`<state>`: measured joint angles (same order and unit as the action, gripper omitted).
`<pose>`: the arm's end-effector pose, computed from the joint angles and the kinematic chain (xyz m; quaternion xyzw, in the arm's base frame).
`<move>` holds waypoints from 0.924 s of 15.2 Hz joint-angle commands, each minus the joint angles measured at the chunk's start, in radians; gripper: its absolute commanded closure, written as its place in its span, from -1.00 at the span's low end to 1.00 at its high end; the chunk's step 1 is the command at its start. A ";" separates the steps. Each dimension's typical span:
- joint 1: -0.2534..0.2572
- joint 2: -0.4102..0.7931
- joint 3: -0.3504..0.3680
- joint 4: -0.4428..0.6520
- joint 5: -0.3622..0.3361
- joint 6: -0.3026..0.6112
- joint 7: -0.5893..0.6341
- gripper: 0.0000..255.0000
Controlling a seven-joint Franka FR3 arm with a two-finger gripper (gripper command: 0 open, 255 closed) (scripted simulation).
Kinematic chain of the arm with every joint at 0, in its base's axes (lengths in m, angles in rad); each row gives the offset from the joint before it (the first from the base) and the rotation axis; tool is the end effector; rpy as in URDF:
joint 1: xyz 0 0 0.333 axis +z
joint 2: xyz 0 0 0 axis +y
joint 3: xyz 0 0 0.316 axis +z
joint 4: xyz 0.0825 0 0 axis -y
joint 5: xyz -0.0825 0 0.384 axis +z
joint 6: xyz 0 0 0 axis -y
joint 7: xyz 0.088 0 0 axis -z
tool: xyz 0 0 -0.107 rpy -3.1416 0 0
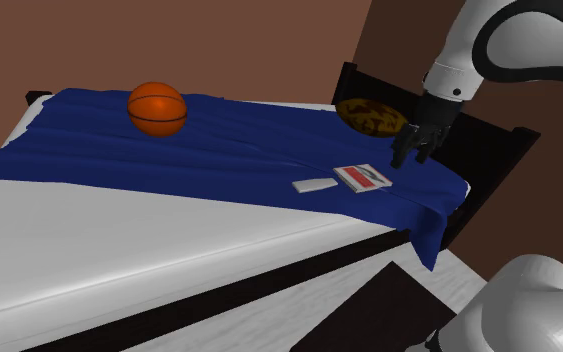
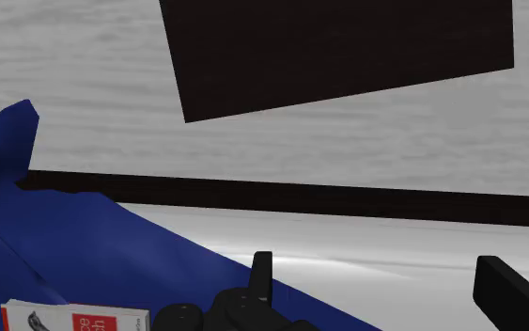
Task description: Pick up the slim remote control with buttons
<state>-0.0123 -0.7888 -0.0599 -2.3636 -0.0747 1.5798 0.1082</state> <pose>0.3055 -0.0355 0.5881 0.9966 -0.0811 0.0025 0.0160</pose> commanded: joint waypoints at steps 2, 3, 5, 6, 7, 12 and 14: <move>0.005 0.009 -0.026 -0.013 -0.017 0.024 -0.052 -1.00; 0.011 0.020 -0.053 -0.024 -0.034 0.048 -0.103 -1.00; 0.022 0.050 -0.106 -0.040 -0.065 0.099 -0.205 -1.00; 0.028 0.068 -0.133 -0.045 -0.079 0.125 -0.255 -1.00; 0.035 0.088 -0.159 -0.048 -0.093 0.151 -0.306 -1.00; 0.076 0.222 -0.290 -0.035 -0.138 0.285 -0.559 -1.00; 0.098 0.288 -0.341 -0.016 -0.142 0.338 -0.661 -1.00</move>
<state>0.0751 -0.5286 -0.3777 -2.3798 -0.2129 1.8861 -0.4993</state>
